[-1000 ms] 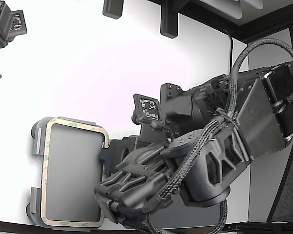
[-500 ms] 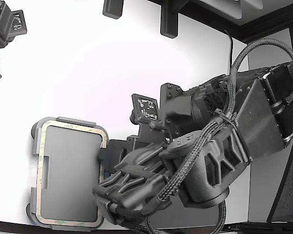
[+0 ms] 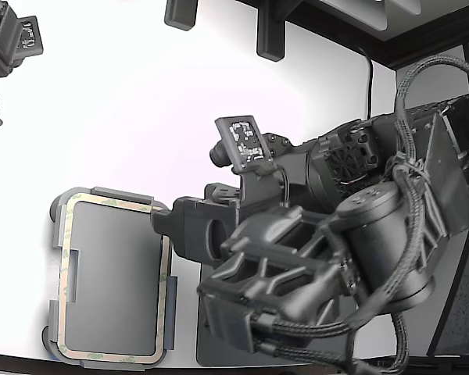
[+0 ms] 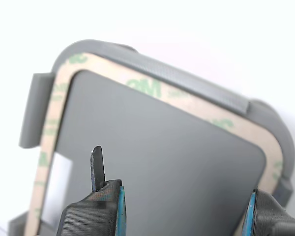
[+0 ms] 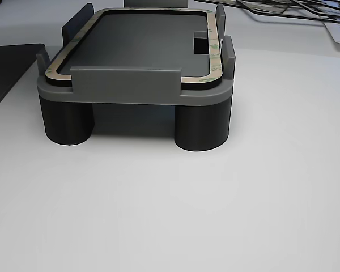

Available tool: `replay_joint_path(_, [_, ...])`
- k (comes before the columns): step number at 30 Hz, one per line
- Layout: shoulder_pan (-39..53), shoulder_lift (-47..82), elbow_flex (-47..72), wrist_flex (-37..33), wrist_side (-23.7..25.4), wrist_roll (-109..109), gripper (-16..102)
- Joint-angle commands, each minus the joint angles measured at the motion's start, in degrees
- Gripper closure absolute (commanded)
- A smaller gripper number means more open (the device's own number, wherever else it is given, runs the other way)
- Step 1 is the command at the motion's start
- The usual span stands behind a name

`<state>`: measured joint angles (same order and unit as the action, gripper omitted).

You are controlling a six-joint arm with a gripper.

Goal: Move top rectangular frame to the holder.

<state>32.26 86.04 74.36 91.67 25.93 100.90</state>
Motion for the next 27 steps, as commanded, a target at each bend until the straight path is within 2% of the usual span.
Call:
replay_joint_path(1, [-1.49,7.03,1.67,-3.87,1.93,-16.7,-14])
replay_joint_path(4, [-3.08,13.97,8.7,-7.65,2.9,-28.56,-14])
replay_joint_path(7, [-6.24,26.63,23.2,-17.14,2.55,-42.54,-14])
replay_joint_path(10, [-13.1,40.61,37.18,-25.75,-3.34,-56.34,-14])
replay_joint_path(16, [-27.25,59.59,55.37,-34.19,-16.26,-80.68,-14])
replay_joint_path(20, [-31.9,64.42,59.85,-35.77,-20.13,-90.53,-14])
replay_joint_path(27, [-33.93,76.11,70.58,-36.91,-20.65,-94.66,-14])
